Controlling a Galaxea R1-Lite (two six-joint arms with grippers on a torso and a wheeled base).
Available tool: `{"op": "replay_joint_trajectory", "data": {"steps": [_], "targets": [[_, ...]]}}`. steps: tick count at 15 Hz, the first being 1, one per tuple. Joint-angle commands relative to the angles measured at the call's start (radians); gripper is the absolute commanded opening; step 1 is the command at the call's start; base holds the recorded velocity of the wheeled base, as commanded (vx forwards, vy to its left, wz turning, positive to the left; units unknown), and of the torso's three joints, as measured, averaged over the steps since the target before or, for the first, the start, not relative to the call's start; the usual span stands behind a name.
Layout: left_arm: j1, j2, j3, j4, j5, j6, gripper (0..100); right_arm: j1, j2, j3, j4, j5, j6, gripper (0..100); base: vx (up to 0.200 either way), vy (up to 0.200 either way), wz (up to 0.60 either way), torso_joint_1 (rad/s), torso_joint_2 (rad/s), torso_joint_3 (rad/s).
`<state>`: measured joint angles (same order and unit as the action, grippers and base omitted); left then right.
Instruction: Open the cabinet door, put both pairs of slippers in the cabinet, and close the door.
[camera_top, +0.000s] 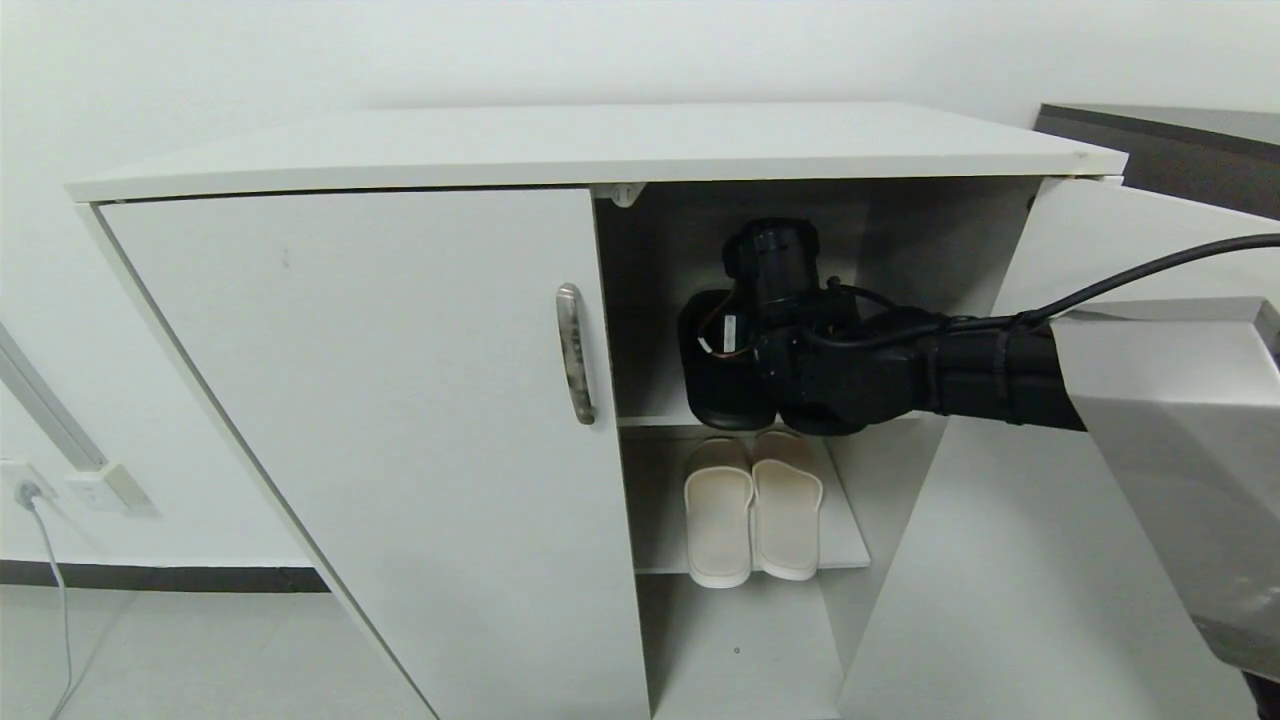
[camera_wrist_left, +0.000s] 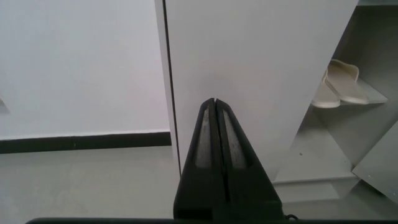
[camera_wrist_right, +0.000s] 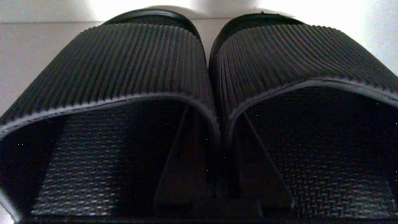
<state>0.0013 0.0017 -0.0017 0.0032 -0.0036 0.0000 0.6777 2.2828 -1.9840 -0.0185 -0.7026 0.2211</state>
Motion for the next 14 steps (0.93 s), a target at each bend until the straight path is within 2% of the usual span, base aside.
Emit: {"op": "replay_joint_trajectory", "data": {"steps": [1,2,7,12,14], "targets": [[0.000,0.000,0.000,0.000,0.001,0.000,0,0.000,0.004,-0.001,0.000,0.000,0.000,0,0.000,0.000,0.00,0.000,0.00,0.000],[0.000,0.000,0.000,0.000,0.001,0.000,0,0.000,0.003,-0.001,0.002,0.000,0.000,100,0.000,0.000,0.00,0.000,0.00,0.000],[0.000,0.000,0.000,0.000,0.002,-0.002,0,0.014,-0.048,0.053,0.005,-0.005,0.000,100,0.000,0.000,0.00,0.000,0.00,0.000],[0.000,0.000,0.000,0.000,0.002,-0.002,0,0.057,-0.151,0.209,-0.004,-0.009,0.037,100,0.000,0.000,0.00,0.000,0.00,0.000],[0.000,0.000,0.000,0.000,0.002,-0.002,0,0.089,-0.250,0.330,-0.006,-0.011,0.057,100,0.000,0.000,0.00,0.000,0.00,0.000]]}}
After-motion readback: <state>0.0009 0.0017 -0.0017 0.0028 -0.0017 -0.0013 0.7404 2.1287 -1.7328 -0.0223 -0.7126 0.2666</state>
